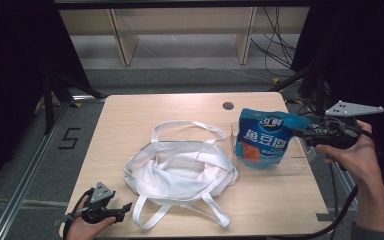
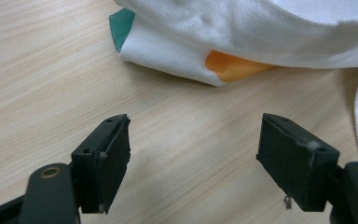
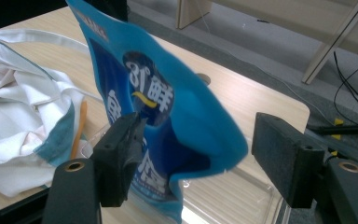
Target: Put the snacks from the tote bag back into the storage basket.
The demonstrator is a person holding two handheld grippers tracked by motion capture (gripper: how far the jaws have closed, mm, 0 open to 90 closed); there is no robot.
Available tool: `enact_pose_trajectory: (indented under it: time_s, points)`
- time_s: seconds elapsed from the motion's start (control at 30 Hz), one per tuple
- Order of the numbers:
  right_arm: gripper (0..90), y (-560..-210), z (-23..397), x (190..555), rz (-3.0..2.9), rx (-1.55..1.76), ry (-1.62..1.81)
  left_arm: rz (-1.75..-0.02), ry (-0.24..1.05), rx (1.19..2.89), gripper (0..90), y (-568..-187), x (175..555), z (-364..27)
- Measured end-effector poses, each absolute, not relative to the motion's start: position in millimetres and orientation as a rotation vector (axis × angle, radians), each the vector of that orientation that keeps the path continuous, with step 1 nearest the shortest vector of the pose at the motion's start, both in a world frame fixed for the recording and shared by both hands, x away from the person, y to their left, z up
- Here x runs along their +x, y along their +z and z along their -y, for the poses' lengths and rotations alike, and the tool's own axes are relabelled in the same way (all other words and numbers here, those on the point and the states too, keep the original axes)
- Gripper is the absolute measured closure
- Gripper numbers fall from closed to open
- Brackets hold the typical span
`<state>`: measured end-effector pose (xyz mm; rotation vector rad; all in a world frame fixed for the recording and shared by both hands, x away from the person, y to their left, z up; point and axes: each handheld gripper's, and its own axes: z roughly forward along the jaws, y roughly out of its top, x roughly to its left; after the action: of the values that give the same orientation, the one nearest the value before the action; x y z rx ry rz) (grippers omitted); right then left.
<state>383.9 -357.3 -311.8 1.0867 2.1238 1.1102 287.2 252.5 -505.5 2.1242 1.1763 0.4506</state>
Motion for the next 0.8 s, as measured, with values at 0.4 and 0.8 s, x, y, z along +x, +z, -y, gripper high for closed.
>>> enact_pose_trajectory:
  time_s: [0.4, 0.8]
  points:
    - [34.1, -329, 365, 373, -2.11, 1.17, 1.078, -1.186, 0.456, 2.096, 24.3, -507, 287, -251]
    - [33.5, -343, 359, 367, -2.106, 1.167, 1.053, -1.173, 0.437, 2.118, 24.4, -505, 287, -252]
